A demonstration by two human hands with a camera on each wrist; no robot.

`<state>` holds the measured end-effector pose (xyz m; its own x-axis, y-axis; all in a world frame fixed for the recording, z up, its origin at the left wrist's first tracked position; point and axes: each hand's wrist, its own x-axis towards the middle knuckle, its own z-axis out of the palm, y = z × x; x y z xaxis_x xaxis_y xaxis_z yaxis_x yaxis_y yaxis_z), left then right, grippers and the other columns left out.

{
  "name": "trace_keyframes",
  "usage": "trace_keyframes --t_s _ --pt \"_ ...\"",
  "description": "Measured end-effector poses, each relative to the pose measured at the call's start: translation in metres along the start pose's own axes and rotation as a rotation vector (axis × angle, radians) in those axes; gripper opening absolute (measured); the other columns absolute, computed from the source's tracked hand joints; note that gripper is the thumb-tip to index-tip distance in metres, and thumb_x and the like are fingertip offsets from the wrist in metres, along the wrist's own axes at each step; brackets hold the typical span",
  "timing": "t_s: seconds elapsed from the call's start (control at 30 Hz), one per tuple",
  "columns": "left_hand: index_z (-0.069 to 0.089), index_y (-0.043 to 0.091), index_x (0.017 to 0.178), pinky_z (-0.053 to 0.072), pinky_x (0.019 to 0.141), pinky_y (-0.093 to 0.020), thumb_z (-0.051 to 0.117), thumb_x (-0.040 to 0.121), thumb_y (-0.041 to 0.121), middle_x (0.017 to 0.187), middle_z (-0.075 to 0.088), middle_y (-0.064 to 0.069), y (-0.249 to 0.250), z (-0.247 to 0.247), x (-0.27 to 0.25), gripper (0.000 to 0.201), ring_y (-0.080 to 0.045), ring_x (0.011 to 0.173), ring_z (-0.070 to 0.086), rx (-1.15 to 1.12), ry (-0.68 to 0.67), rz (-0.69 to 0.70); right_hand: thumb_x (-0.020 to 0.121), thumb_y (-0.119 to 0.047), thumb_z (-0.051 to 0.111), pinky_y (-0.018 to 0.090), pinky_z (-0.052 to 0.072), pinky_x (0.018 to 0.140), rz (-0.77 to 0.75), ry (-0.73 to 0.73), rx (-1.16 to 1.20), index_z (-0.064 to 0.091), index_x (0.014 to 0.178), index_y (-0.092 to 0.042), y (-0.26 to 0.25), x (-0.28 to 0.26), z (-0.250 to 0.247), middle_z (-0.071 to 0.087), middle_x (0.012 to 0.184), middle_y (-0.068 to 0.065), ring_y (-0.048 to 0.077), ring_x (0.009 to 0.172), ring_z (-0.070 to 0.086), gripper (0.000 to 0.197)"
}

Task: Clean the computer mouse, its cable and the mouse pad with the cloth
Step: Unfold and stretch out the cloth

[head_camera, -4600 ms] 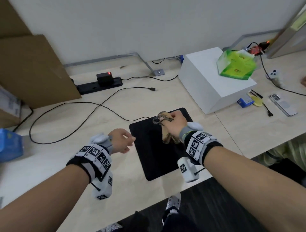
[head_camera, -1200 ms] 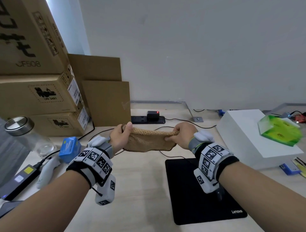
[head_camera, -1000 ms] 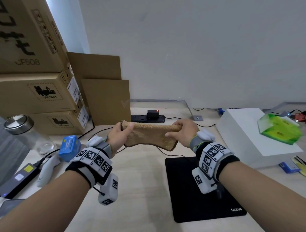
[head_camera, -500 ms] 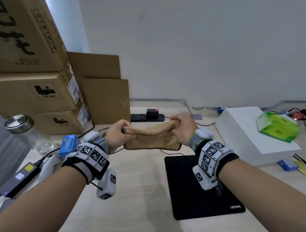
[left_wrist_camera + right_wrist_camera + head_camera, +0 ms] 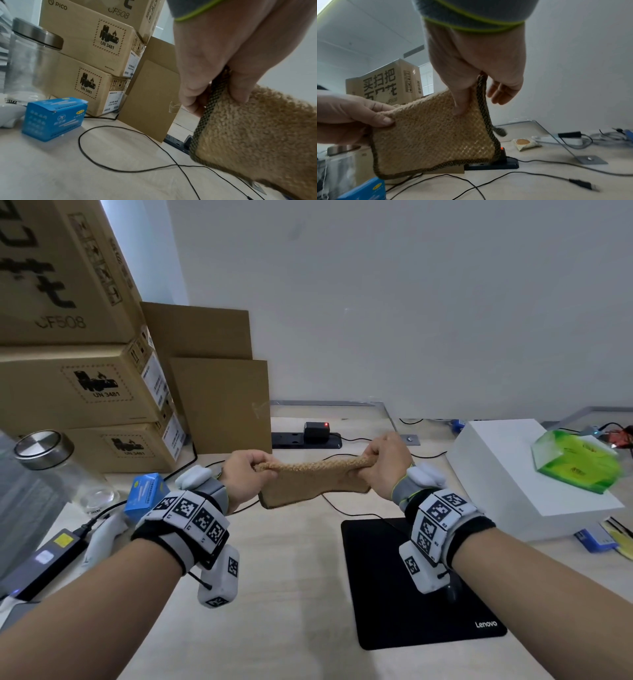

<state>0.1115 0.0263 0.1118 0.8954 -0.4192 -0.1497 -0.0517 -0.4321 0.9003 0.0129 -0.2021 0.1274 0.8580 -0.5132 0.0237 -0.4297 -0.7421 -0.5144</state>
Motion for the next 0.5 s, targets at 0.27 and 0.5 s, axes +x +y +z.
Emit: trace_keyframes --t_s 0.27,0.5 --pt "0.066 0.018 0.076 0.055 0.075 -0.039 0.061 0.093 0.020 0.078 0.065 -0.004 -0.008 0.005 0.005 0.018 -0.024 0.081 0.061 -0.156 0.016 -0.124 0.079 -0.019 0.071 0.024 0.041 0.054 0.147 -0.192 0.301 0.062 0.078 -0.016 0.006 -0.007 0.016 0.058 0.067 -0.001 0.016 0.062 0.053 0.010" --pt "0.066 0.015 0.091 0.051 0.069 -0.032 0.052 0.098 0.029 0.086 0.062 -0.004 0.002 0.011 -0.001 0.022 -0.022 0.083 0.058 -0.200 0.009 -0.192 0.093 -0.020 0.058 0.046 0.058 0.074 0.276 -0.385 0.666 0.066 0.089 -0.009 0.001 -0.011 0.023 0.063 0.088 0.014 0.029 0.080 0.061 0.015"
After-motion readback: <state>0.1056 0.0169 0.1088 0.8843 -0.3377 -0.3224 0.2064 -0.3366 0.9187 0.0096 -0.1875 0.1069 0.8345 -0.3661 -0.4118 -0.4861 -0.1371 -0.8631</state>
